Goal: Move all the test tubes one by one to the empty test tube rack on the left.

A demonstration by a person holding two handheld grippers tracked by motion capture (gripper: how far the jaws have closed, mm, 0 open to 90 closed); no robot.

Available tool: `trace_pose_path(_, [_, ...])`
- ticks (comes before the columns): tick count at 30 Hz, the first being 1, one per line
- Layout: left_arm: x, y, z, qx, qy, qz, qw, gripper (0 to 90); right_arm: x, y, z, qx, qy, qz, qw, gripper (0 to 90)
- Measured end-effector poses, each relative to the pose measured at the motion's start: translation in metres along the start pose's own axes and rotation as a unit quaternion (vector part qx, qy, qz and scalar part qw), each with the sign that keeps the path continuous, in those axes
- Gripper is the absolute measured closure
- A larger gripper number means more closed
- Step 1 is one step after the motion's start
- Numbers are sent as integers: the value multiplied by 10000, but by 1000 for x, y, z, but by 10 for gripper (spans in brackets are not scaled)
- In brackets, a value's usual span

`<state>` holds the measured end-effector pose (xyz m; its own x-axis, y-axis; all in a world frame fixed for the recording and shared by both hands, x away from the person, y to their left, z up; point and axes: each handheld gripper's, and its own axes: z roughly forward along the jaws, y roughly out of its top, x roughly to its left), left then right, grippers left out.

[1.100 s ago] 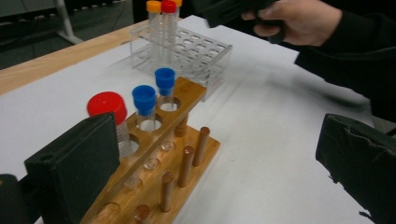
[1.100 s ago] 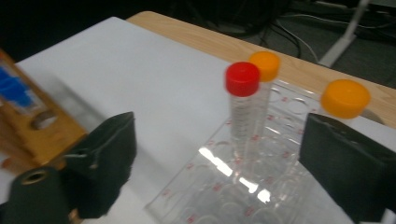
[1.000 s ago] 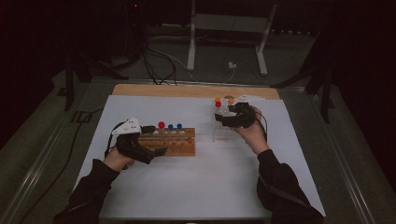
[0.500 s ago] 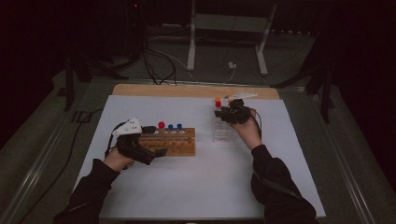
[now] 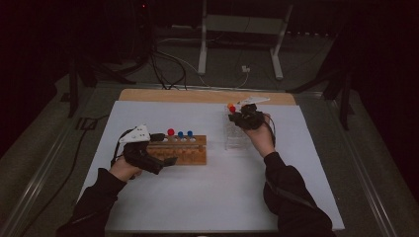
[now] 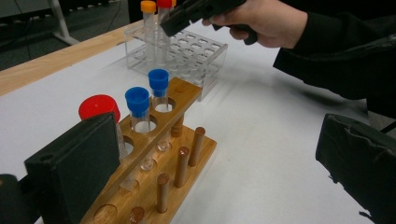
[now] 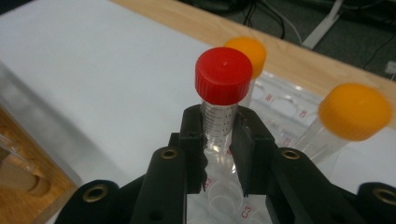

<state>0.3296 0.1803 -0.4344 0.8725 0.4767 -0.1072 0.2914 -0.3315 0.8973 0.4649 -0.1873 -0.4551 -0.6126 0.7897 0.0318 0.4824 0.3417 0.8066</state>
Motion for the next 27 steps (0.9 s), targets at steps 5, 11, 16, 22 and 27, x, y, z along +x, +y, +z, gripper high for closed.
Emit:
trace_pose_path(5, [-1, 1, 0, -8, 1, 6, 10000, 5, 3, 6, -13, -225, -85, -124, 9996, 754])
trace_pose_path(11, [-2, 0, 2, 21, 10, 15, 10000, 5, 7, 13, -29, -367, -167, -257, 9989, 754])
trace_pose_path(16, [-3, 1, 3, 42, -14, 23, 10000, 5, 10, 19, -46, -501, -185, -351, 9980, 755])
trace_pose_path(22, [-5, 3, 3, 45, -74, 8, 10000, 5, 17, 23, -63, -567, -128, -533, 9969, 755])
trace_pose_path(27, [-8, 6, 3, 33, -113, 34, 9999, 5, 27, 17, -76, -643, 52, -599, 9961, 755])
